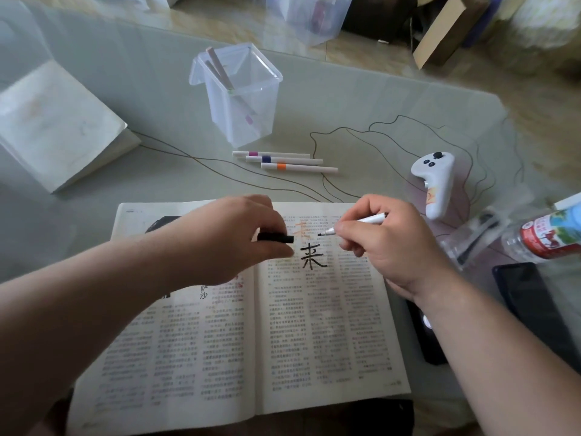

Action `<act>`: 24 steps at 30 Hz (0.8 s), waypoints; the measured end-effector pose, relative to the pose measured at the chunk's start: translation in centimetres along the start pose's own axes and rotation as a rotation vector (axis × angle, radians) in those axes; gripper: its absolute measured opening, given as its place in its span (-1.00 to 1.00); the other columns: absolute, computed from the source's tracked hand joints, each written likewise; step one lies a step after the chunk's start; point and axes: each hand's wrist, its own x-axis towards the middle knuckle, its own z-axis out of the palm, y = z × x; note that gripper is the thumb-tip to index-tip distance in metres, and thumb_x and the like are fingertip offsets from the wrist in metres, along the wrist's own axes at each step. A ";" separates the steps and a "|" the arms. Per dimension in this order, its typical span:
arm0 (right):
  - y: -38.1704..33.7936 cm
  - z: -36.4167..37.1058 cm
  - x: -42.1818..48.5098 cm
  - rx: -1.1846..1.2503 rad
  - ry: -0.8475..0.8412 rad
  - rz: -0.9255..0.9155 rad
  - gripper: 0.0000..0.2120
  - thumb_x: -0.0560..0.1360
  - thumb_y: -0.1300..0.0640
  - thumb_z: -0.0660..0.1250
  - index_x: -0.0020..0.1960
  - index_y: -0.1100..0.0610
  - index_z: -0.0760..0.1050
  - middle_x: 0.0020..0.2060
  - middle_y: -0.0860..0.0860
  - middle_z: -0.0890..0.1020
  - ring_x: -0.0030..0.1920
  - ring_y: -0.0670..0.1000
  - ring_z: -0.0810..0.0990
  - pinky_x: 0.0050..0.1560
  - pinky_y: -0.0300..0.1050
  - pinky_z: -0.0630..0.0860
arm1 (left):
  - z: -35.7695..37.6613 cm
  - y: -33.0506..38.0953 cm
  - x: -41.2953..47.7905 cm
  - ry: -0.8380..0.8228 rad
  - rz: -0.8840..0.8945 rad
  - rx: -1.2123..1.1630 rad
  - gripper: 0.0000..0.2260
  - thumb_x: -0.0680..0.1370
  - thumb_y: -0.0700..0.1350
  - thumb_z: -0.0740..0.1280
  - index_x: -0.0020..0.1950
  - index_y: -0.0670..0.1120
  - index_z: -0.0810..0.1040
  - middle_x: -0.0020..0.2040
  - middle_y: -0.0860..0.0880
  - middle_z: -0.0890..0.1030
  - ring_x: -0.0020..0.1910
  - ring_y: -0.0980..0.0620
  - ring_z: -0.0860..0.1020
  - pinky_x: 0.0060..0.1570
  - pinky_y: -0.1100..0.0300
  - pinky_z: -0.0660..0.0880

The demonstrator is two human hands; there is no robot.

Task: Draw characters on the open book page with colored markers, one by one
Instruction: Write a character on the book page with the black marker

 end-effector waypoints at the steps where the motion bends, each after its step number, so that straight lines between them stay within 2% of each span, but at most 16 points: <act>1: -0.5 0.0 -0.2 0.080 -0.018 -0.014 -0.93 0.28 0.17 0.43 -0.31 0.16 0.58 -0.47 0.08 0.61 -0.35 0.08 0.55 -0.29 -0.03 0.43 | -0.1 0.0 0.0 0.025 0.011 -0.015 -0.81 0.47 0.22 0.38 -0.06 0.14 0.64 -0.15 0.17 0.55 -0.18 0.23 0.51 -0.19 0.28 0.41; 3: -1.5 0.0 -0.6 0.202 -0.065 -0.050 -0.96 0.30 0.19 0.43 -0.30 0.15 0.60 -0.46 0.12 0.58 -0.33 0.12 0.57 -0.28 -0.10 0.44 | -0.2 0.0 0.0 0.058 0.033 -0.053 -0.75 0.45 0.25 0.37 -0.03 0.13 0.66 -0.19 0.16 0.60 -0.17 0.19 0.54 -0.14 0.18 0.50; 5: -2.3 0.1 -1.1 0.258 -0.089 -0.087 -0.98 0.31 0.22 0.43 -0.29 0.16 0.60 -0.45 0.13 0.56 -0.37 0.08 0.57 -0.30 -0.16 0.45 | -0.3 0.1 -0.3 0.063 0.052 -0.100 -0.65 0.44 0.36 0.28 0.01 0.16 0.64 -0.16 0.14 0.65 -0.15 0.12 0.59 -0.10 0.04 0.55; 7: -2.7 0.1 -1.4 0.279 -0.091 -0.110 -0.98 0.30 0.23 0.42 -0.31 0.16 0.60 -0.46 0.13 0.55 -0.38 0.08 0.56 -0.34 -0.21 0.43 | -0.4 0.2 -0.4 0.065 0.081 -0.115 -0.58 0.42 0.41 0.18 0.08 0.19 0.58 -0.13 0.14 0.67 -0.12 0.09 0.60 -0.09 0.00 0.56; 11: -3.1 0.2 -1.7 0.268 -0.122 -0.130 -0.95 0.30 0.25 0.41 -0.33 0.14 0.61 -0.50 0.11 0.55 -0.37 0.12 0.53 -0.36 -0.20 0.40 | -0.6 0.7 -0.7 0.091 0.109 -0.130 -0.61 0.47 0.40 0.21 0.10 0.19 0.57 -0.14 0.11 0.67 -0.12 0.07 0.60 -0.11 0.00 0.55; 15: -3.1 0.2 -1.8 0.246 -0.131 -0.133 -0.95 0.30 0.24 0.41 -0.33 0.14 0.61 -0.50 0.12 0.56 -0.35 0.14 0.52 -0.35 -0.18 0.39 | -0.9 1.0 -1.0 0.102 0.104 -0.144 -0.58 0.43 0.34 0.18 0.04 0.15 0.66 -0.13 0.15 0.68 -0.10 0.12 0.58 -0.10 0.13 0.48; 17: -3.1 0.1 -1.8 0.241 -0.142 -0.134 -0.95 0.31 0.24 0.41 -0.33 0.14 0.61 -0.49 0.12 0.57 -0.35 0.13 0.53 -0.36 -0.20 0.40 | -1.0 1.2 -1.0 0.092 0.109 -0.144 -0.57 0.44 0.33 0.17 0.04 0.14 0.67 -0.12 0.16 0.67 -0.10 0.13 0.57 -0.10 0.13 0.48; 20: -3.2 0.1 -1.9 0.265 -0.170 -0.141 -0.93 0.33 0.26 0.41 -0.31 0.14 0.62 -0.48 0.13 0.57 -0.36 0.12 0.52 -0.36 -0.23 0.41 | -0.9 1.3 -1.0 0.073 0.113 -0.142 -0.65 0.49 0.28 0.20 0.03 0.14 0.66 -0.13 0.15 0.66 -0.11 0.14 0.56 -0.09 0.09 0.50; 24: -3.3 -0.1 -1.8 0.283 -0.202 -0.154 -0.94 0.34 0.28 0.40 -0.30 0.17 0.61 -0.47 0.15 0.58 -0.39 0.06 0.53 -0.38 -0.28 0.42 | -0.9 1.5 -1.2 0.071 0.113 -0.128 -0.71 0.55 0.21 0.23 -0.02 0.08 0.65 -0.22 0.10 0.62 -0.17 0.10 0.54 -0.18 0.16 0.44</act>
